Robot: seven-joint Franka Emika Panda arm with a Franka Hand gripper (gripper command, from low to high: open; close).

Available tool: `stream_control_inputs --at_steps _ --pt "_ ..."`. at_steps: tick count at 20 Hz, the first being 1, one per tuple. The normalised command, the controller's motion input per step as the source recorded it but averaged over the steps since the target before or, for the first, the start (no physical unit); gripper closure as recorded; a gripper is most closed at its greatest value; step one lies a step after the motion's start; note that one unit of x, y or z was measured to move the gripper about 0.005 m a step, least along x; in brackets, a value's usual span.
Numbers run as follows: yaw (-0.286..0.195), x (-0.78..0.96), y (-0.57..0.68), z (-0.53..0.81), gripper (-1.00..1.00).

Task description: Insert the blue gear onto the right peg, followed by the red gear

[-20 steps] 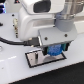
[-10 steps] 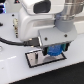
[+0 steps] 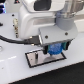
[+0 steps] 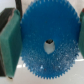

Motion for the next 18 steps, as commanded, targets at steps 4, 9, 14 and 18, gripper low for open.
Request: stream_control_inputs --at_steps 4,9,14,18 --pt "0.000 0.00 -0.08 -0.07 1.00" --pt "0.000 0.00 -0.13 -0.15 1.00" --pt "0.000 0.17 0.00 -0.01 1.00" --pt "0.000 0.08 -0.03 -0.31 1.00"
